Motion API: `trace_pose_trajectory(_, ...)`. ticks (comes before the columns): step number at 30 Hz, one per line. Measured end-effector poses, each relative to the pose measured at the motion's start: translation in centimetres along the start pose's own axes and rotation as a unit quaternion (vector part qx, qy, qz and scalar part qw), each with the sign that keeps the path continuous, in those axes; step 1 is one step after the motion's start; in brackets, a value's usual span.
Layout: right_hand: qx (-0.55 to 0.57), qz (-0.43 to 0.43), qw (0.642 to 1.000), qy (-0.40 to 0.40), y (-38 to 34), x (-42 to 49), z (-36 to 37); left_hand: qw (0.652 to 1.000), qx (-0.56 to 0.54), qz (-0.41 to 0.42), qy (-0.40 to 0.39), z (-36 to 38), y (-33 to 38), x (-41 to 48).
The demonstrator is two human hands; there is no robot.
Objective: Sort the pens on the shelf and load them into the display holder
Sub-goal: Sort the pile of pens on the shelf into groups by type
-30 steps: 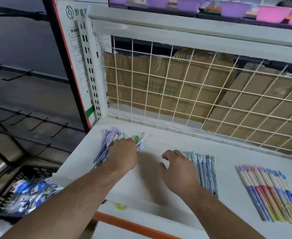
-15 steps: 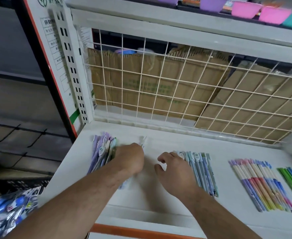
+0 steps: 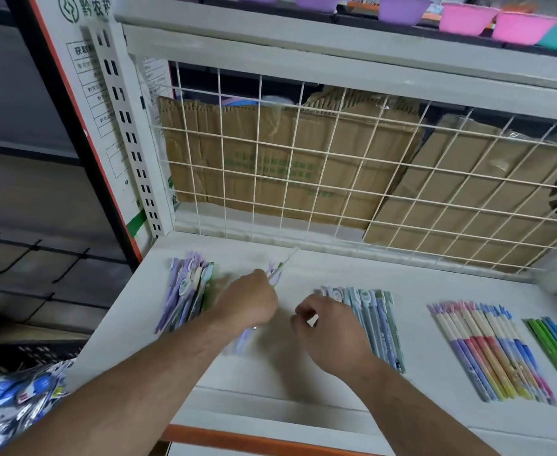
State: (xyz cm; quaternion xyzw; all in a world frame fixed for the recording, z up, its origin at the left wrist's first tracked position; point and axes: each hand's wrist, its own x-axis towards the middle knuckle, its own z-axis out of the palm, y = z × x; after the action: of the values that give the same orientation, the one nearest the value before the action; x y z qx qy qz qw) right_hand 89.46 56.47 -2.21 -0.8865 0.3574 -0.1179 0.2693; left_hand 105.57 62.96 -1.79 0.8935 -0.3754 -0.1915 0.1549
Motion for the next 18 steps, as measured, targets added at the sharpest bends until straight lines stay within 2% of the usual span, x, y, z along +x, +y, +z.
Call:
trace_pose_trajectory(1, 0.041, 0.012, 0.999, -0.009, 0.1, -0.1, -0.3, 0.993, -0.111, -0.011, -0.022, 0.1, 0.6, -0.1)
trace_pose_trajectory(2, 0.087, 0.025, 0.996, -0.021, 0.2, -0.3, -0.7, 0.971, -0.234, -0.026, -0.037, 0.2, 1.3, -0.3)
trace_pose_trajectory(3, 0.130, 0.039, 0.990, -0.039, 0.3, -0.5, -1.1, 0.938, -0.340, -0.045, -0.041, 0.3, 2.1, -0.6)
trace_pose_trajectory(5, 0.210, 0.059, 0.970, -0.104, 0.6, -1.3, -2.2, 0.879, -0.470, -0.077, -0.034, 0.4, 3.7, -1.6)
trace_pose_trajectory(7, 0.271, 0.069, 0.944, -0.173, 1.2, -2.3, -3.3, 0.848, -0.522, -0.083, -0.032, 0.9, 5.2, -2.6)
trace_pose_trajectory(9, 0.303, 0.074, 0.928, -0.203, 2.1, -3.2, -4.4, 0.835, -0.544, -0.074, -0.032, 1.5, 6.8, -3.6)
trace_pose_trajectory(13, 0.343, 0.084, 0.914, -0.199, 4.6, -5.2, -6.5, 0.810, -0.580, -0.077, -0.033, 3.2, 10.2, -5.8)
trace_pose_trajectory(18, 0.352, 0.083, 0.915, -0.181, 8.0, -7.5, -8.7, 0.770, -0.627, -0.102, -0.060, 5.9, 14.1, -8.3)
